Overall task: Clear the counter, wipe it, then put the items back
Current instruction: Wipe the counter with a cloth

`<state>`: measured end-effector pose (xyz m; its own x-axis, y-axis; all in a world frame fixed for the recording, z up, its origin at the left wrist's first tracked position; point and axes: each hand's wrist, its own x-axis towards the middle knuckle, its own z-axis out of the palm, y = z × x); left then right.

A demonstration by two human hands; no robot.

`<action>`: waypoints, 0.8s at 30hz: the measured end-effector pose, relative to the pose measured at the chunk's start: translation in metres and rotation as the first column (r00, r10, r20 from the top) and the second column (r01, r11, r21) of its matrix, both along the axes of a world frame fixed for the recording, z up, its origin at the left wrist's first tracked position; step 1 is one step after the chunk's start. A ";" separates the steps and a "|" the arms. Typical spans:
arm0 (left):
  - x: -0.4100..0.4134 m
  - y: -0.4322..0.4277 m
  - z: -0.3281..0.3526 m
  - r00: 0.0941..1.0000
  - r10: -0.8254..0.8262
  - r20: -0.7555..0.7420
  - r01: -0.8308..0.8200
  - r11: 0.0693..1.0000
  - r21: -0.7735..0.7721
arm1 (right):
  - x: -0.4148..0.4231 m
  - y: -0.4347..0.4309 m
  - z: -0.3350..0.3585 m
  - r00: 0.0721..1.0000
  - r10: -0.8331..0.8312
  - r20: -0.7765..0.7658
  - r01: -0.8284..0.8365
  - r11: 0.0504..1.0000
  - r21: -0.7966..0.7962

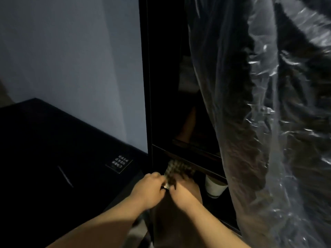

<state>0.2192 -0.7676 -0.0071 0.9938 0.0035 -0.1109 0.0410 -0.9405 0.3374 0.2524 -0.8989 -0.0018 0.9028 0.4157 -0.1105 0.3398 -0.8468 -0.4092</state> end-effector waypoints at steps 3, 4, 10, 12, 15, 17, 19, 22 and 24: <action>0.008 0.007 -0.008 1.000 -0.004 -0.012 0.004 1.000 0.002 | 0.015 0.005 -0.011 0.998 0.007 -0.055 -0.009 1.000 -0.025; 0.009 0.010 -0.011 1.000 -0.003 -0.012 0.003 1.000 0.003 | 0.018 0.006 -0.013 0.999 -0.002 -0.051 -0.001 0.998 -0.065; 0.001 0.031 -0.022 1.000 0.008 0.019 -0.007 0.999 -0.044 | 0.024 0.023 -0.029 0.995 -0.084 -0.048 0.075 0.984 -0.158; -0.006 0.041 -0.023 1.000 0.000 0.030 0.002 0.999 -0.053 | 0.017 0.029 -0.033 0.994 -0.105 -0.023 0.100 0.982 -0.159; -0.020 0.062 -0.024 0.999 -0.028 0.046 0.031 0.998 -0.063 | -0.006 0.034 -0.031 0.981 -0.190 -0.031 0.188 0.981 -0.054; -0.032 0.078 -0.025 0.997 -0.057 0.053 0.060 0.996 -0.064 | -0.027 0.041 -0.030 0.970 -0.243 -0.032 0.243 0.970 -0.007; -0.047 0.098 -0.026 0.995 -0.091 0.047 0.094 0.994 -0.060 | -0.051 0.057 -0.028 0.957 -0.290 0.002 0.290 0.956 0.035; -0.073 0.133 -0.029 0.987 -0.161 0.027 0.162 0.985 -0.056 | -0.093 0.092 -0.029 0.923 -0.385 -0.031 0.384 0.907 0.176; -0.093 0.159 -0.029 0.980 -0.198 0.017 0.198 0.979 -0.054 | -0.124 0.121 -0.030 0.902 -0.426 -0.070 0.429 0.865 0.261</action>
